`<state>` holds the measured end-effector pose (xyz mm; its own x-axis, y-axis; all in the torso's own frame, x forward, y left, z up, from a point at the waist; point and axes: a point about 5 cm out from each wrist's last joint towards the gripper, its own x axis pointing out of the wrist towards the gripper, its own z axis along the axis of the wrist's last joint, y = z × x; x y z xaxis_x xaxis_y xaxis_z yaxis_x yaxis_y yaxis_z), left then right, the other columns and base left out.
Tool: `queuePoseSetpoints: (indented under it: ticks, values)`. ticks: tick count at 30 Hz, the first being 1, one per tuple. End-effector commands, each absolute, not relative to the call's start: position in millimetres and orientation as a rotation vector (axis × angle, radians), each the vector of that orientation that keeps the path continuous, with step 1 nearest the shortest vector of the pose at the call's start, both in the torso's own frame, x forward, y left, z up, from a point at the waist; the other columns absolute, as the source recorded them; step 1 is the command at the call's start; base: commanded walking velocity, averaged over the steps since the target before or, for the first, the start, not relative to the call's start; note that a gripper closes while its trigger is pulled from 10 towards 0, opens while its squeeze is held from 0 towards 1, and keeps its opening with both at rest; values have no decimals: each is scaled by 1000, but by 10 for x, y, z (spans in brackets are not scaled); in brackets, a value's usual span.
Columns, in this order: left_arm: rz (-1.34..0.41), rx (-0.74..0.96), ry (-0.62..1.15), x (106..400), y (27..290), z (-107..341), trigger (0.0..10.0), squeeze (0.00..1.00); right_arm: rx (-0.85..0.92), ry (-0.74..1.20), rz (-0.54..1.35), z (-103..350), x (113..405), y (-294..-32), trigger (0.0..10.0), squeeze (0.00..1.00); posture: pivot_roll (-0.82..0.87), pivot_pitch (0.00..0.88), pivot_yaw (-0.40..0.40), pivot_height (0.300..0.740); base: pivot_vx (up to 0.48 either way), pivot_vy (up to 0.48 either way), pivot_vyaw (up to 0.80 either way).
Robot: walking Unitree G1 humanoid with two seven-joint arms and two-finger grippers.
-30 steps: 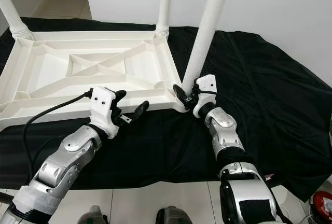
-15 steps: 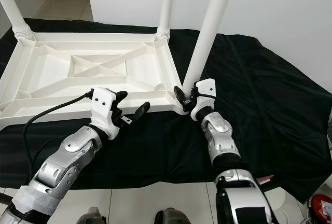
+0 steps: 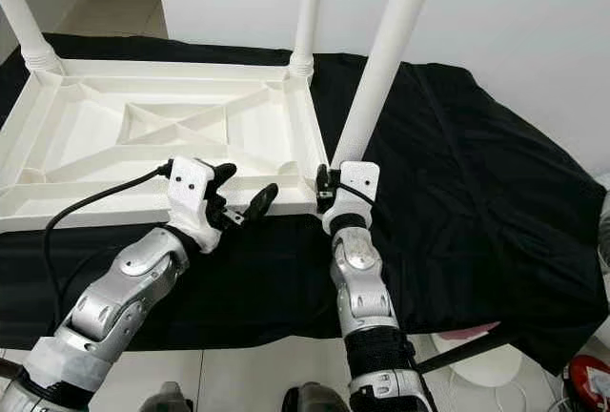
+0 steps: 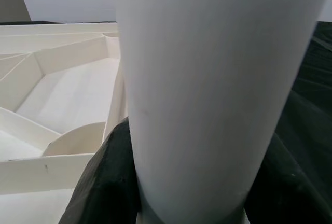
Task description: Building children table
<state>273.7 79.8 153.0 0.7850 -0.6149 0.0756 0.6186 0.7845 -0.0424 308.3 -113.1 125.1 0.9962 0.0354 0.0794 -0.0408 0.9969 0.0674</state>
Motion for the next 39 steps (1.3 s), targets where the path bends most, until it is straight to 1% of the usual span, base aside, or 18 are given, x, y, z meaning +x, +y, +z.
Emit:
queuePoseSetpoints:
  ticks: [1,3,4,8,14,15,20,23,24,25,26,27,28,30,31,32,33,39]
  values:
    - [-907,-62,-69,2659,682,1538,10000,0,71,-56,45,1232,3055,-1129,10000,0,8,25,-75,740,0,0,0]
    - [-908,-62,-71,2663,685,1546,10000,0,80,-63,58,1266,3047,-1130,10000,0,8,25,-75,740,0,0,0]
    - [-907,-61,-73,2666,687,1552,10000,0,91,-79,86,1298,3039,-1120,10000,1000,8,25,-75,740,0,0,0]
    - [-907,-61,-73,2669,687,1555,10000,0,99,-80,91,1321,3025,-1111,10000,1000,12,26,-72,740,0,0,0]
    - [-909,-57,-78,2670,695,1584,10000,0,76,-148,170,1460,2985,-1279,10000,1000,17,31,-66,740,0,0,0]
    - [-914,-52,-75,2666,699,1583,10000,0,51,-136,216,1441,2979,-1333,10000,0,19,33,-66,740,0,0,0]
    - [-921,-35,-65,2659,716,1569,10000,0,-18,-88,372,1342,2971,-1528,10000,0,23,35,-68,740,0,0,0]
    - [-921,-34,-65,2657,717,1569,10000,0,-32,-78,397,1323,2970,-1557,10000,0,23,35,-68,740,0,0,0]
    - [-926,-28,-65,2648,715,1568,10000,0,-56,-72,449,1305,2974,-1583,10000,0,23,35,-68,740,0,0,0]
    - [-926,-28,-65,2648,715,1568,10000,0,-56,-72,449,1305,2974,-1583,10000,0,23,35,-68,740,0,0,0]
    - [-930,-25,-64,2643,713,1568,10000,0,-65,-71,488,1300,2985,-1595,10000,0,26,35,-66,740,0,0,0]
    - [-930,-25,-64,2643,713,1568,10000,0,-65,-71,488,1300,2985,-1595,10000,0,26,35,-66,740,0,0,0]
    - [-936,-25,-61,2634,706,1566,10000,0,-66,-71,542,1303,3011,-1589,10000,0,30,33,-65,740,0,0,0]
    - [-936,-25,-61,2634,706,1566,10000,0,-66,-71,542,1303,3011,-1589,10000,0,30,33,-65,740,0,0,0]
    - [-944,-26,-58,2626,698,1564,10000,0,-73,-69,600,1309,3043,-1563,10000,0,45,28,-58,740,0,0,0]
    - [-944,-26,-58,2626,698,1564,10000,0,-73,-69,600,1309,3043,-1563,10000,0,45,28,-58,740,0,0,0]
    - [-964,-25,-53,2599,672,1557,10000,0,-91,-53,705,1303,3121,-1491,10000,0,62,16,-60,740,0,0,0]
    - [-976,-23,-50,2577,652,1551,10000,0,-114,-35,763,1281,3181,-1460,10000,0,73,5,-63,740,0,0,0]
